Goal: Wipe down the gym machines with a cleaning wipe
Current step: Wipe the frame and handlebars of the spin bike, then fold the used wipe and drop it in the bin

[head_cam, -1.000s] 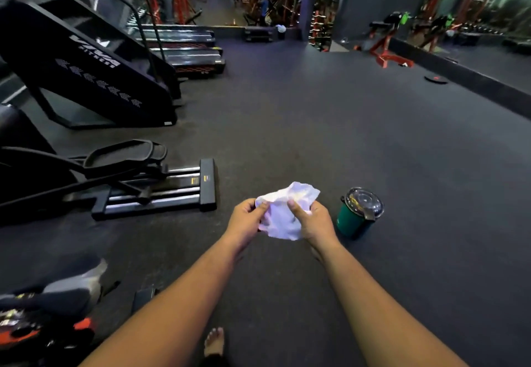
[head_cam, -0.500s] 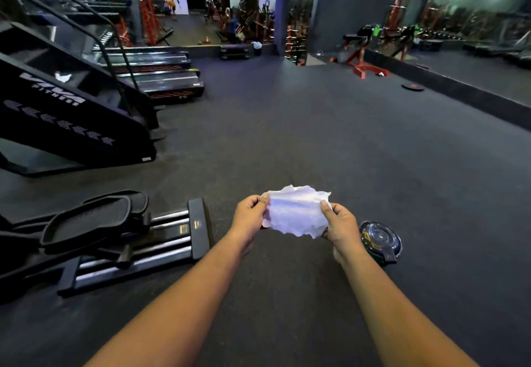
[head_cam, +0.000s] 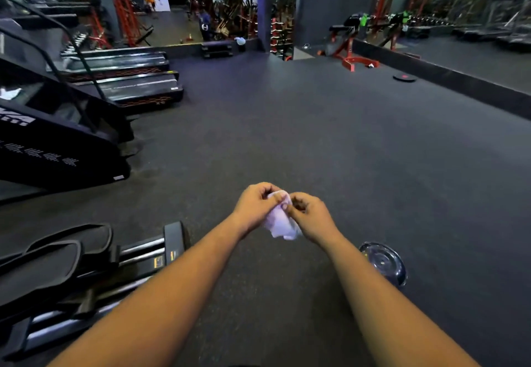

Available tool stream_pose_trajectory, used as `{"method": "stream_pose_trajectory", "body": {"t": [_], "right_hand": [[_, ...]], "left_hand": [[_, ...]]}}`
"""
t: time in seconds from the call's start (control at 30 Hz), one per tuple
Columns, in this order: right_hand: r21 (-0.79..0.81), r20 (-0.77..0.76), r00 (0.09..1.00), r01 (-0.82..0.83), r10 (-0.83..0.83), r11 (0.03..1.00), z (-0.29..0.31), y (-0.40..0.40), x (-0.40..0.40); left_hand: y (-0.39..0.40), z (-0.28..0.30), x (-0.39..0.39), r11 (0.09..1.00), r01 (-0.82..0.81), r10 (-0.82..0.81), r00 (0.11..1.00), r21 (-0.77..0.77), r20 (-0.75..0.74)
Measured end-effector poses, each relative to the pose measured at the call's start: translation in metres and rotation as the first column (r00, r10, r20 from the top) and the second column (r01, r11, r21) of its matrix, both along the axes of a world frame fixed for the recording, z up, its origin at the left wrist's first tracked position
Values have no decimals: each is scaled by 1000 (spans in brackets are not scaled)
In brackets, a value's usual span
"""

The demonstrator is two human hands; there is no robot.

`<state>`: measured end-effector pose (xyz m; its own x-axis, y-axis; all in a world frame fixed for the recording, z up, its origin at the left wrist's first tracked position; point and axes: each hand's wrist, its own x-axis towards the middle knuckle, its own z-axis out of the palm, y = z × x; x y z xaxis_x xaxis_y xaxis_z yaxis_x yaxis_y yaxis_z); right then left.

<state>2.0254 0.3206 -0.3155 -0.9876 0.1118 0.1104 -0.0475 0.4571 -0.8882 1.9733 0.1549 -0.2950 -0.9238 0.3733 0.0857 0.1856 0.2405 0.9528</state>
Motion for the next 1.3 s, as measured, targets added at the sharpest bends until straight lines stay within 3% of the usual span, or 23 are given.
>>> {"method": "stream_pose_trajectory", "body": {"t": [0.1, 0.27, 0.43, 0.63, 0.77, 0.9, 1.07, 1.23, 1.3], "right_hand": [[-123, 22, 994, 113, -111, 986, 1, 22, -37], [-188, 70, 938, 346, -339, 919, -3, 52, -86], [-189, 100, 859, 512, -502, 838, -16, 89, -133], [-448, 229, 737, 660, -636, 603, -24, 135, -191], [-490, 274, 689, 700, -671, 519, -21, 151, -215], [-628, 346, 616, 712, -708, 313, -23, 167, -225], [-774, 387, 586, 626, -712, 95, -37, 191, -231], [-720, 398, 552, 683, -733, 124, -79, 229, -241], [-688, 390, 573, 702, -721, 185, -95, 235, -247]], "left_hand": [[11, -3, -33, 981, -85, 52, 981, 172, 189], [42, -31, -73, 987, 133, -160, 893, 92, 420], [101, -44, -132, 976, 140, -197, 896, 166, 398], [151, -46, -242, 971, 172, -221, 913, 166, 344], [180, -36, -288, 956, 221, -275, 903, 190, 330], [211, -33, -319, 947, 270, -315, 885, 175, 343], [259, -44, -337, 871, 481, -488, 828, 97, 276], [323, -73, -345, 811, 583, -556, 744, 48, 371], [337, -86, -350, 773, 634, -583, 704, 11, 406]]}}
